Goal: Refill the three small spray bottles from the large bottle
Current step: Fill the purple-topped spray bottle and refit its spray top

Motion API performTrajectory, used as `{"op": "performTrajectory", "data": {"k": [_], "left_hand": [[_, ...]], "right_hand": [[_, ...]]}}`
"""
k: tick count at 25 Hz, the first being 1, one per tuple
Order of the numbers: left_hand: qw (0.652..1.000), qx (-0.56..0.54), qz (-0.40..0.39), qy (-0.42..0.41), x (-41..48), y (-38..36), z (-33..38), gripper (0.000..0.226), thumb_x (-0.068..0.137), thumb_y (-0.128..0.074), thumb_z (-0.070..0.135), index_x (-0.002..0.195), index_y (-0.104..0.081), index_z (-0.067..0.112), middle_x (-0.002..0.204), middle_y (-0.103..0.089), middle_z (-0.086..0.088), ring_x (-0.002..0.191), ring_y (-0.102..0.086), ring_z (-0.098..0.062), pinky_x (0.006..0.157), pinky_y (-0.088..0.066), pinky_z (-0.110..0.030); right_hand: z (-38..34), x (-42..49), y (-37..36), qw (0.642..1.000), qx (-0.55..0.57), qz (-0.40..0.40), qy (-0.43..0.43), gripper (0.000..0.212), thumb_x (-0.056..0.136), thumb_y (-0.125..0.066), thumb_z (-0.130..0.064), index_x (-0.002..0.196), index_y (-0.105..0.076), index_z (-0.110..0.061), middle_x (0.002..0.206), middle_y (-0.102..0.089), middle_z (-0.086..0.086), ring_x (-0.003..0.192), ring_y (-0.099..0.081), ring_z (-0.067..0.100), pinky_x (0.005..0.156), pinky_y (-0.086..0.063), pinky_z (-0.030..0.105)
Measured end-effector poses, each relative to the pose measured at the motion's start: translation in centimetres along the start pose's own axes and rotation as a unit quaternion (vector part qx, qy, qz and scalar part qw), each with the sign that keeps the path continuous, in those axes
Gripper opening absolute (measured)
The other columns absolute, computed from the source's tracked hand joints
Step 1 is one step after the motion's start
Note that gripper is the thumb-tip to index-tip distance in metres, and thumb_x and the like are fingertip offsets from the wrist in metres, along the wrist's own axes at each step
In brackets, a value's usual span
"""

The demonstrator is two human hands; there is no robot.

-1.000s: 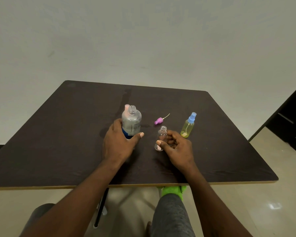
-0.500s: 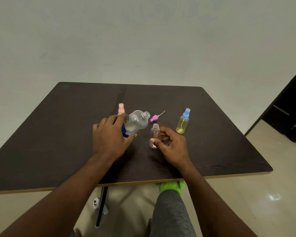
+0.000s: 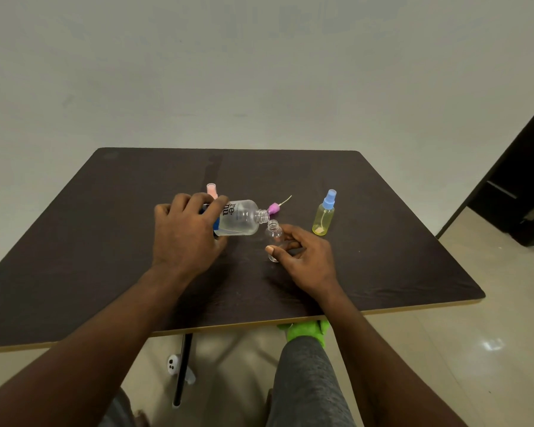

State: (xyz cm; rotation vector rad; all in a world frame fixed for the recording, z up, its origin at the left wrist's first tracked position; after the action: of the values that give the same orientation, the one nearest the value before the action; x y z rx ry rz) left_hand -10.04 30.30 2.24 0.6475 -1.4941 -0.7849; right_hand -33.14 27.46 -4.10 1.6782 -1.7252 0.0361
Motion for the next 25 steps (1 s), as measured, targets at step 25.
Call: {"op": "performTrajectory", "data": {"k": [25], "left_hand": [[0.999,0.020,-0.002,-0.025,0.74,0.65,0.32,0.079,0.070,-0.092,0.029,0.141,-0.060,0.024,0.138,-0.061,-0.010,0.123,-0.050,-0.038,0.087,-0.040,-0.052]], "right_hand": [[-0.10,-0.03,0.06,0.999,-0.033,-0.002,0.011,0.048,0.082,-0.086,-0.042,0.127,-0.071,-0.034,0.099,-0.069,-0.028,0.090,-0.070,-0.004,0.076,-0.054,0.009]]}}
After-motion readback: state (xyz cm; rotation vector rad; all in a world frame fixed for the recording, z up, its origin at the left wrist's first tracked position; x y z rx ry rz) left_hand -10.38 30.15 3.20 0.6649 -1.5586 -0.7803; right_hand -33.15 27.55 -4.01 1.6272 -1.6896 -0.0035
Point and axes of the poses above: each hand's wrist, its own x-axis towards the middle knuckle, its own y-axis out of the back of the hand, z = x × y, the point moved 10 cm from there along x, towards the middle knuckle
